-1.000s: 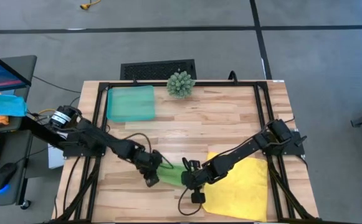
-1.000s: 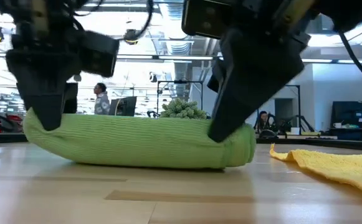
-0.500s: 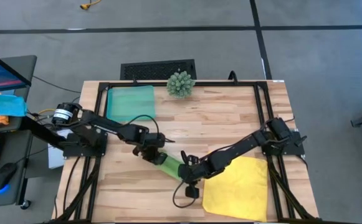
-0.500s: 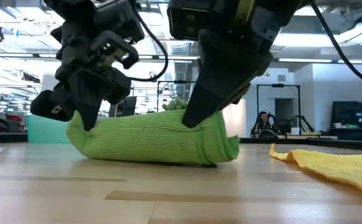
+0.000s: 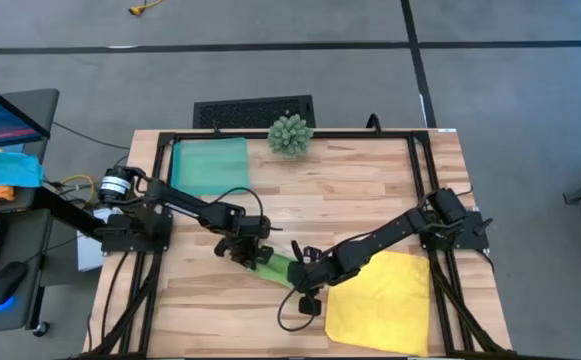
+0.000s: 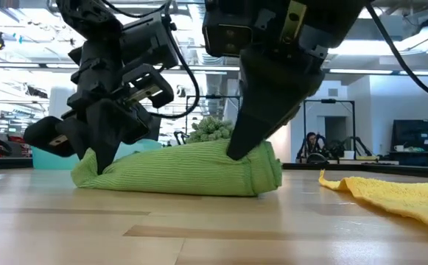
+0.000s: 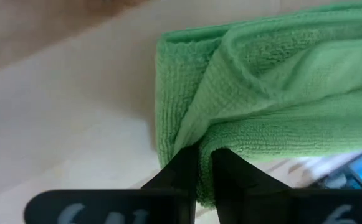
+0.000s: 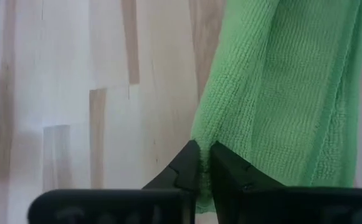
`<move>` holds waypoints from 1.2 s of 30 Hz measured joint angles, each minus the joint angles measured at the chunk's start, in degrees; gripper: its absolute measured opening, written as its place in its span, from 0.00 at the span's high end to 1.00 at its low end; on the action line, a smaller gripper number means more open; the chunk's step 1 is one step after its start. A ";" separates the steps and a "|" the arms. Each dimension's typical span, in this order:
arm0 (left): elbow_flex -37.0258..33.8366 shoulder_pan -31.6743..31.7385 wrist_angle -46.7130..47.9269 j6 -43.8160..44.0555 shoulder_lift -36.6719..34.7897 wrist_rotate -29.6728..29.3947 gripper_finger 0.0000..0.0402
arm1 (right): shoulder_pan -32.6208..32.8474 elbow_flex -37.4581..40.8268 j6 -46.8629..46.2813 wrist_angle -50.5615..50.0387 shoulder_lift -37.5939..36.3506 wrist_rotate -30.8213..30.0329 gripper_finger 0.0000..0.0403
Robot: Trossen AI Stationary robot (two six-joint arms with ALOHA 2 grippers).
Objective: Roll microfiber towels into tight, uniform cylinder then place into a basket
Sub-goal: Roll the green towel
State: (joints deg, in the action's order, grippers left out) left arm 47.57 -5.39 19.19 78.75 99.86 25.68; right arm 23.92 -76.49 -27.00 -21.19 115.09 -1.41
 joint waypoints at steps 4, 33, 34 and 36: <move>-0.05 -0.06 -0.93 -0.75 0.31 0.53 0.94 | 0.07 -0.01 0.07 -1.43 -0.02 -0.59 0.83; -0.22 -0.17 -1.56 -4.72 0.52 1.50 0.94 | 7.95 -0.24 20.11 2.33 -6.59 -28.68 0.69; -0.22 -0.22 -1.65 -4.76 0.53 1.59 0.94 | 7.77 -0.13 21.45 2.54 -5.98 -28.69 0.70; -0.22 -0.22 -1.68 -4.78 0.53 1.62 0.94 | 6.77 0.05 22.62 2.47 -4.60 -28.66 0.70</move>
State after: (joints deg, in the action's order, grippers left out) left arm 47.35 -5.61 17.52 73.97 100.40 27.29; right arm 30.70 -76.44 -4.39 -18.72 110.49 -30.07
